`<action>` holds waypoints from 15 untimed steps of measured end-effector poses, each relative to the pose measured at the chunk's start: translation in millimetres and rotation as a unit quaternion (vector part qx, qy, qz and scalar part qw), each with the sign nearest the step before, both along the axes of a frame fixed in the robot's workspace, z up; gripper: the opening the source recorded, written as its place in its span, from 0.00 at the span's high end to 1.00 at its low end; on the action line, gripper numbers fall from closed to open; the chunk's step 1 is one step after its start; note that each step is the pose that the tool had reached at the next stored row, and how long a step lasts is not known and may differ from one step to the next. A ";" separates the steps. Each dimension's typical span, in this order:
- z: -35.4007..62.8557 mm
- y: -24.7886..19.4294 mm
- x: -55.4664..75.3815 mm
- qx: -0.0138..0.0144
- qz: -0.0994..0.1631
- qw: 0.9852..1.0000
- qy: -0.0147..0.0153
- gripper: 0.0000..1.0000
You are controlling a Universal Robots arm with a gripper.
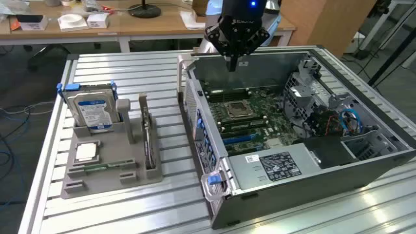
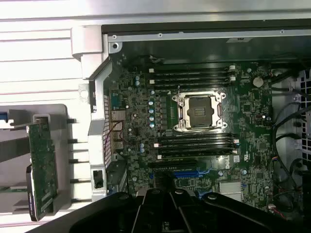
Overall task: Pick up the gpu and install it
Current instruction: 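Reach for the gpu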
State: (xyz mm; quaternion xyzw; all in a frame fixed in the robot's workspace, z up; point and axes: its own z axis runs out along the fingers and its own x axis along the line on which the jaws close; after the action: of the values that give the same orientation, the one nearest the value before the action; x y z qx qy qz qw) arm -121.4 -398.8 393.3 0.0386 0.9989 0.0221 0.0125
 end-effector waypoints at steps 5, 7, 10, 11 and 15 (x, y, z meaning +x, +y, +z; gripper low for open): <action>0.0 0.0 0.3 0.000 -0.002 1.000 0.000 0.89; 0.0 0.0 -0.2 0.000 -0.002 1.000 0.000 0.89; 0.0 0.0 -2.1 0.000 -0.002 1.000 0.000 0.89; 0.0 0.0 -2.9 0.000 -0.002 1.000 0.000 0.89; -0.1 0.0 -5.8 0.000 -0.002 1.000 0.000 0.89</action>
State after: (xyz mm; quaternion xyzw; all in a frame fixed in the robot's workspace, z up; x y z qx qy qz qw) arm -127.2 -398.8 393.2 0.0403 0.9989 0.0221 0.0126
